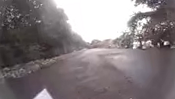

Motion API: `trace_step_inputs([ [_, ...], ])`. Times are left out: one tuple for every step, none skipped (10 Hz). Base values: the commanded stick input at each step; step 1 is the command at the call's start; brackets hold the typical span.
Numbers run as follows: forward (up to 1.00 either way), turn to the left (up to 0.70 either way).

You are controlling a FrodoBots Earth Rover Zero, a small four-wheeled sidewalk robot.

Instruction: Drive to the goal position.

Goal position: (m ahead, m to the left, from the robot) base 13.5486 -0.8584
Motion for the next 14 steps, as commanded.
trace_step_inputs([
  [1.0,0.0],
  [1.0,0.0],
  [1.0,0.0],
  [1.0,0.0],
  [1.0,0.0],
  [1.0,0.0],
  [1.0,0.0],
  [1.0,0.0],
  [1.0,0.0],
  [1.0,0.0],
  [1.0,-0.02],
  [1.0,-0.14],
  [1.0,-0.4],
  [1.0,-0.4],
])
